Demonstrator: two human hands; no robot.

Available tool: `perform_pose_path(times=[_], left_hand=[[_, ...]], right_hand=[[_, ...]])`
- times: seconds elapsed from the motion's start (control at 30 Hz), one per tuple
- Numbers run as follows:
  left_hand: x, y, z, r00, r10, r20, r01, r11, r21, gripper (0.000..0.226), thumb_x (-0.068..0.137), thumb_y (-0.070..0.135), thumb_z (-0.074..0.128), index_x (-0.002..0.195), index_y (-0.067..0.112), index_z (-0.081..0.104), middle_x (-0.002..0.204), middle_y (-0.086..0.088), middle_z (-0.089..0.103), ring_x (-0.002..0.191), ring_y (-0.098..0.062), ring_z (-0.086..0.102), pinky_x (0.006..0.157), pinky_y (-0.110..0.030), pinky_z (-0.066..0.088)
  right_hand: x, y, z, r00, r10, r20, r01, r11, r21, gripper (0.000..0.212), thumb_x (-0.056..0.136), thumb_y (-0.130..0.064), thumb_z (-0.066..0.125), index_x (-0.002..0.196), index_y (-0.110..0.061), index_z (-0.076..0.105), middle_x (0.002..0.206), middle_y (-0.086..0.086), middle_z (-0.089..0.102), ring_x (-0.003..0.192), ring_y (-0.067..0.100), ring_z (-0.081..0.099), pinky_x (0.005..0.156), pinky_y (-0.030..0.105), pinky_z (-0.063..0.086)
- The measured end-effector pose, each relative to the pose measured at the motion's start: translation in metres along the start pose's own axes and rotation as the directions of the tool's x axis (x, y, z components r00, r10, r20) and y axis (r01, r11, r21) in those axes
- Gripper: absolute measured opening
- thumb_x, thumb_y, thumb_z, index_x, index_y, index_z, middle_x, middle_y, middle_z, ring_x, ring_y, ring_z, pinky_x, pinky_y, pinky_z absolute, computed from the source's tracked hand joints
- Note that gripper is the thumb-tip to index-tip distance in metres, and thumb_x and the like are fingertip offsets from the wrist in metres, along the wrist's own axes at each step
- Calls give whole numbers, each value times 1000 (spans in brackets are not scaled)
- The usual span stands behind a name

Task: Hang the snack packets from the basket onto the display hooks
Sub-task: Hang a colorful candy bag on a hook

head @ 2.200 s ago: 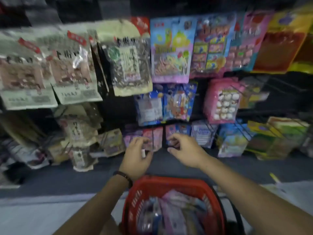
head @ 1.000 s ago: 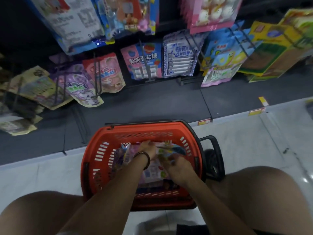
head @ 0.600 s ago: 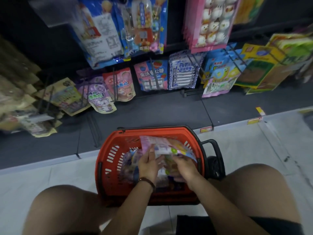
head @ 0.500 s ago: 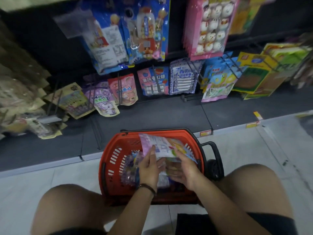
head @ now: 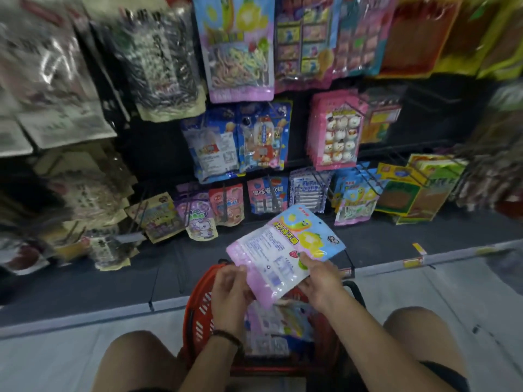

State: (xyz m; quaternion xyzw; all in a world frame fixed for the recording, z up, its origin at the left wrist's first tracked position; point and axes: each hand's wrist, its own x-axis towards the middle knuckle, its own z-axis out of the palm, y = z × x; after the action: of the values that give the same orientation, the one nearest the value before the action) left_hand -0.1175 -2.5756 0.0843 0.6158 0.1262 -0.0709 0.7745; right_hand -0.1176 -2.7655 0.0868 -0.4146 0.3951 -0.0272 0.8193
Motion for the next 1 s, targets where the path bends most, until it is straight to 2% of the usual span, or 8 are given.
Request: perform_pose_path(times=[0.13, 0.27, 0.4, 0.6, 0.73, 0.83, 0.9, 1.0], left_hand=[[23, 46, -7, 998, 63, -26, -61, 997, 56, 42, 91, 22, 82, 124, 24, 56, 117, -12, 74, 102, -31, 73, 89, -56, 59], [38, 93, -15, 969, 99, 226, -154, 958, 242, 36, 92, 15, 81, 127, 19, 70, 113, -2, 81, 108, -24, 77, 95, -41, 62], [40, 117, -13, 887, 34, 461, -180, 944, 277, 30, 92, 22, 82, 120, 14, 79, 121, -13, 78, 117, -36, 73, 106, -56, 55], [35, 148, 8, 920, 140, 367, -218, 959, 181, 26, 95, 12, 78, 121, 8, 74, 119, -15, 79, 114, -39, 74, 102, -62, 56], [34, 168, 19, 930, 180, 319, -267, 930, 254, 21, 96, 8, 75, 118, 8, 73, 114, -8, 81, 106, -25, 78, 91, -40, 64], [35, 177, 35, 947, 241, 215, -310, 865, 394, 58, 87, 18, 86, 136, 9, 57, 125, -7, 73, 112, -19, 72, 99, -40, 59], [30, 186, 49, 918, 381, 113, -382, 767, 515, 79, 81, 26, 89, 146, 16, 45, 134, -1, 55, 123, -17, 57, 106, -35, 46], [17, 203, 71, 832, 535, 147, -525, 671, 524, 64, 80, 47, 83, 136, 39, 53, 131, 10, 53, 122, -11, 54, 105, -33, 45]], right_hand=[[-18, -29, 8, 980, -116, 159, 139, 980, -140, 24, 98, -5, 72, 122, -4, 72, 116, 18, 80, 98, 35, 76, 83, 50, 62], [-32, -61, 11, 934, -173, 312, 257, 932, -254, 26, 99, -8, 71, 125, -3, 72, 119, 19, 78, 113, 45, 73, 99, 61, 58], [-43, -98, 22, 875, -241, 420, 395, 856, -334, 21, 99, -6, 71, 117, 1, 75, 118, 22, 78, 118, 49, 70, 106, 68, 51], [-66, -141, 49, 796, -295, 528, 495, 819, -289, 25, 98, -14, 74, 118, 1, 75, 119, 19, 79, 113, 41, 75, 104, 60, 56], [-75, -154, 61, 759, -316, 569, 532, 805, -262, 32, 93, -3, 77, 125, -4, 72, 120, 16, 79, 111, 37, 76, 101, 56, 59], [-85, -161, 76, 754, -438, 490, 612, 739, -281, 25, 91, -2, 79, 115, -9, 76, 111, 10, 82, 100, 28, 80, 93, 53, 63], [-90, -164, 88, 722, -534, 440, 678, 672, -296, 22, 90, -6, 82, 110, -15, 78, 107, 5, 83, 94, 22, 81, 87, 50, 65], [-98, -165, 105, 608, -669, 427, 794, 526, -307, 22, 90, -10, 83, 107, -24, 80, 100, -7, 84, 93, 15, 80, 87, 47, 65]])
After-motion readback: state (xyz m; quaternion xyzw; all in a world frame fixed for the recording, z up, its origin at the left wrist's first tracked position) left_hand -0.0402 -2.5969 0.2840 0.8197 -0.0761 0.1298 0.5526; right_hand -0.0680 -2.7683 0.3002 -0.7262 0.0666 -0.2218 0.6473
